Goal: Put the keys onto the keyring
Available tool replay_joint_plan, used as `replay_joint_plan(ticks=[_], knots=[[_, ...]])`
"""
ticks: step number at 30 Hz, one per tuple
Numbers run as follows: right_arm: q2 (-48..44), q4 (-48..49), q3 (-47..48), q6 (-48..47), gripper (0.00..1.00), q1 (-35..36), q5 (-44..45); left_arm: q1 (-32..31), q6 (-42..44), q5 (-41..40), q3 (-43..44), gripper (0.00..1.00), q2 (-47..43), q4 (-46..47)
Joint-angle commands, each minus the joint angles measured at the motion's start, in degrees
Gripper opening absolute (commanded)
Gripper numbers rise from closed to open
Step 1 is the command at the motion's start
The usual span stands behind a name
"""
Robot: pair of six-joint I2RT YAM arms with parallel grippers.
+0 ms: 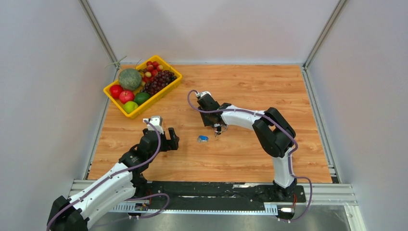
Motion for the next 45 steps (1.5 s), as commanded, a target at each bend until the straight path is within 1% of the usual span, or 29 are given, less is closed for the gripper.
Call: replay_joint_plan(ticks=[1,3,8,13,30,45], knots=[[1.8,2.0,1.4,1.1,0.23,-0.5,-1.1,0.2,0.5,0.0,0.1,1.0,0.1,1.7],[2.2,2.0,1.6,1.5,0.24,-0.8,-1.0,0.2,0.5,0.1,0.1,1.0,0.1,1.8],[2.4,2.4,2.5,2.3,0.34,-1.1,-2.1,0.2,0.5,0.1,0.1,1.0,0.2,1.8],[2.2,2.8,3.5,2.7,0.37,-1.1,-2.4,0.2,0.5,0.2,0.2,1.0,0.2,1.9],[2.6,3.3,3.8,5.6,0.32,-2.7,-2.0,0.2,0.5,0.3,0.1,1.0,0.2,1.9],[1.2,3.4,1.4,5.5,0.29,-3.0,-1.2,0.2,0.5,0.4,0.1,1.0,0.4,2.0]])
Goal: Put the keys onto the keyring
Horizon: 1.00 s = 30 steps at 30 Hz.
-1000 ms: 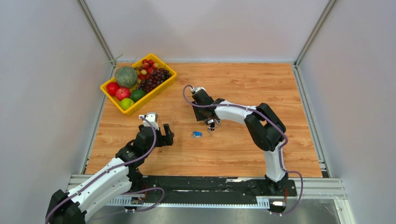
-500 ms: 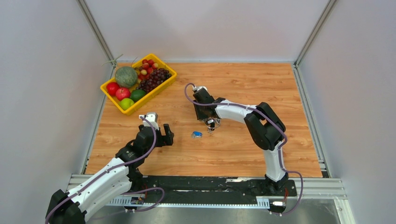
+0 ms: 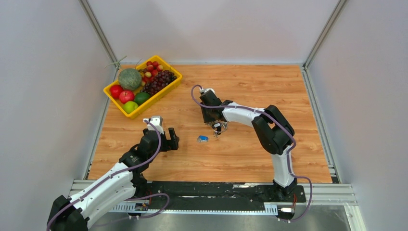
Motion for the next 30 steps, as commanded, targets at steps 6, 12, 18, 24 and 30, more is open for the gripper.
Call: replay_joint_plan(ticks=[6,12,18,24,30], knots=[[-2.3,1.9,-2.2,0.7,0.27,-0.4,0.9,0.2,0.5,0.4,0.1,1.0,-0.1,2.0],[-3.7,2.1,-4.1,0.5,0.26,-0.4,1.1,0.2,0.5,0.4,0.1,1.0,0.0,2.0],[-4.6,2.5,-5.4,0.5,0.25,-0.4,1.1,0.2,0.5,0.3,0.2,1.0,0.0,2.0],[-4.5,2.6,-4.7,0.1,0.02,-0.4,0.7,0.2,0.5,0.4,0.2,1.0,0.1,2.0],[-6.5,3.2,-4.6,-0.4,0.0,-0.3,0.9,0.2,0.5,0.3,0.2,1.0,0.1,2.0]])
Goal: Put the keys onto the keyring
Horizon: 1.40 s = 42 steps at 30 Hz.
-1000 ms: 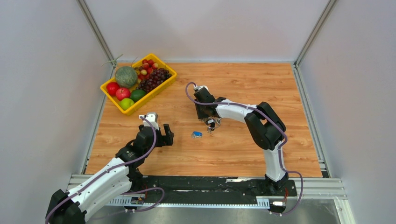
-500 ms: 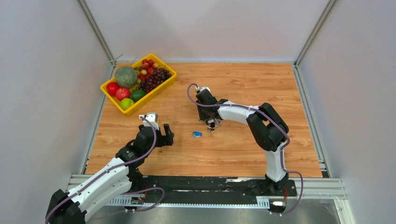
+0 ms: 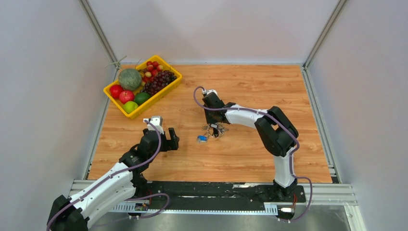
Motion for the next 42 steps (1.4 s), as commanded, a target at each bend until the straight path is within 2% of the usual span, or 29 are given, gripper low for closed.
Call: replay_joint_plan(ticks=[1,23,28,31,34,38,40,42], knots=[[-4.6,1.5,-0.5,-0.5,0.0,-0.1,0.2,0.2,0.5,0.4,0.2,1.0,0.0,2.0],[-42.6,30.2,-27.0,-9.3,0.0,6.6,0.7,0.2,1.9,2.2,-0.2,1.0,-0.8,3.2],[-46.1,29.0,-26.9,-10.2,0.0,9.0,3.7,0.2,1.4,10.8,-0.6,1.0,-4.5,6.4],[-48.1,28.9,-27.2,-12.2,0.0,11.5,9.8,0.2,1.2,15.8,0.2,1.0,-8.7,7.0],[-49.3,27.2,-26.4,-14.4,0.0,13.9,10.0,0.2,2.0,18.1,2.7,1.0,-11.1,5.3],[-50.4,27.8,-26.8,-14.8,0.0,15.5,18.5,0.2,2.2,19.6,5.4,1.0,-12.9,3.6],[-51.1,27.5,-26.8,-14.3,0.0,15.7,12.4,0.2,1.5,20.2,6.5,1.0,-13.3,3.2],[-51.5,27.9,-26.8,-13.5,0.0,16.7,10.8,0.2,0.8,21.2,7.2,1.0,-13.6,3.9]])
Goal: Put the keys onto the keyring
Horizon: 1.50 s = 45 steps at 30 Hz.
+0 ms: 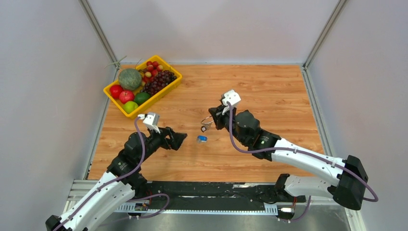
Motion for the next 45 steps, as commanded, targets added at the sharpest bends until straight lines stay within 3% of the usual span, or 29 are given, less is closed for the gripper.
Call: replay_joint_plan(ticks=[1,5,9,19,45], knots=[[-2.4,3.2,0.7,0.1,0.0,1.8,-0.2,0.2,-0.8,4.4,3.7,1.0,-0.9,1.4],[-2.0,2.6,1.8,2.2,0.0,3.2,1.3,0.2,-1.5,8.2,4.9,1.0,-0.4,4.9],[-1.4,0.7,3.9,3.7,0.0,5.3,3.5,0.2,-0.4,13.9,4.3,1.0,-0.4,14.2],[3.0,-10.2,14.8,9.2,0.0,8.3,7.7,0.2,3.7,21.0,2.4,1.0,3.1,30.5],[11.9,-20.8,30.0,12.9,0.0,12.8,7.1,-1.1,12.0,18.6,0.8,1.0,10.5,40.3]])
